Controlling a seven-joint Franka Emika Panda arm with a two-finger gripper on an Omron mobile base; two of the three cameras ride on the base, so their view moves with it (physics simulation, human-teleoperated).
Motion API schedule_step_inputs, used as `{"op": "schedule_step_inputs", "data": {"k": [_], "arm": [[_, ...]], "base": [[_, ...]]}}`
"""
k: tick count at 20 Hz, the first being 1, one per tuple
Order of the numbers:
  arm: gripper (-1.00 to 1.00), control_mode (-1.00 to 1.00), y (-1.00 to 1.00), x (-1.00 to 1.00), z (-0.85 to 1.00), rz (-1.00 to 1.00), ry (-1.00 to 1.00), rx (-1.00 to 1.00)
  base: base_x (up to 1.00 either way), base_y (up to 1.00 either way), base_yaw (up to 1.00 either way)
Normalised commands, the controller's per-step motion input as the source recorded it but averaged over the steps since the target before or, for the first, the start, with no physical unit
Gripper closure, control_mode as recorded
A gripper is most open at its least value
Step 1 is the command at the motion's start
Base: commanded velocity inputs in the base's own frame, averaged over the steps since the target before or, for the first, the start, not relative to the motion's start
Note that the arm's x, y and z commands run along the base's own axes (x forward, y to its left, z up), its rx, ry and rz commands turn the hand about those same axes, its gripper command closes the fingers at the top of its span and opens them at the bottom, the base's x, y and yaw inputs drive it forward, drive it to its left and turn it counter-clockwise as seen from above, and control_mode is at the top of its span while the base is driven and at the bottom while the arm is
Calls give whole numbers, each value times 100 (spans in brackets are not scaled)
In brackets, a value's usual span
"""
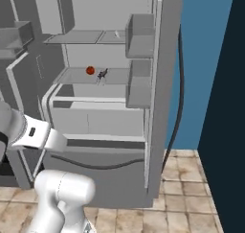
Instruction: Place one tomato and one fish in each tupperware on the nearby counter, to pack two identical lunches.
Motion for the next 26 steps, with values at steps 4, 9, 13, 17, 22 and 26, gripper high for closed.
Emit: {"op": "schedule_step_inputs", "data": {"k": [4,9,13,17,22,26], "arm": [[-100,100,0,0,0,0,0,0],[-100,100,0,0,0,0,0,0],[-100,100,0,0,0,0,0,0],[-100,100,0,0,0,0,0,0],[-100,100,0,0,0,0,0,0],[-100,100,0,0,0,0,0,0]], "base": [[38,-43,8],[67,-9,7],[76,0,4],[73,-1,3],[77,-5,3],[90,0,3]]}}
